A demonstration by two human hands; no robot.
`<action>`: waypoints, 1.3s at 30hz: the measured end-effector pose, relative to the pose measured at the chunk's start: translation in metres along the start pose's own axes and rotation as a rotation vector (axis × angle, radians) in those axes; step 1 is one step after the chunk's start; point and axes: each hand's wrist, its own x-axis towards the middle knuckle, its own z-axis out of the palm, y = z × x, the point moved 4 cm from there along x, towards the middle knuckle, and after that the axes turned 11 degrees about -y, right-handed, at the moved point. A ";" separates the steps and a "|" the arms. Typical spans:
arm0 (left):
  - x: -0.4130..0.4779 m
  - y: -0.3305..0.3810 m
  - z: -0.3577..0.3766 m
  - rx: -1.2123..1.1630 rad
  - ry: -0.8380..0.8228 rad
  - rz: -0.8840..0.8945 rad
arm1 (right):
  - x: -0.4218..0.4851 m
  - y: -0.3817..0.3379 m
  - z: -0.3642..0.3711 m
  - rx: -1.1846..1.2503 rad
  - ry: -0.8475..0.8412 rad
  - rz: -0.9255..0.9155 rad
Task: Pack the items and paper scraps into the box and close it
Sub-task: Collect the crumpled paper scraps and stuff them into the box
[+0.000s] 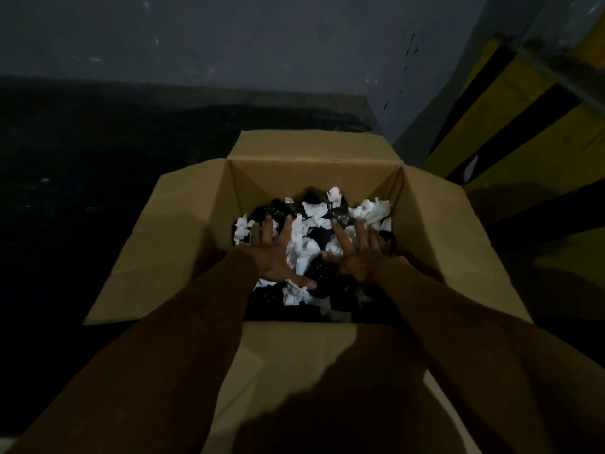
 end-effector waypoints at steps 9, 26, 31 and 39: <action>0.013 -0.008 -0.011 -0.013 -0.033 0.046 | 0.004 0.002 -0.007 0.065 -0.053 0.027; 0.028 0.028 -0.039 0.236 0.592 0.295 | 0.027 -0.017 -0.040 -0.080 0.393 -0.216; 0.052 0.003 -0.009 0.260 0.539 0.186 | 0.046 -0.012 -0.011 -0.074 0.242 -0.152; 0.043 0.006 -0.016 0.247 0.558 0.139 | 0.040 -0.013 -0.020 -0.080 0.302 -0.187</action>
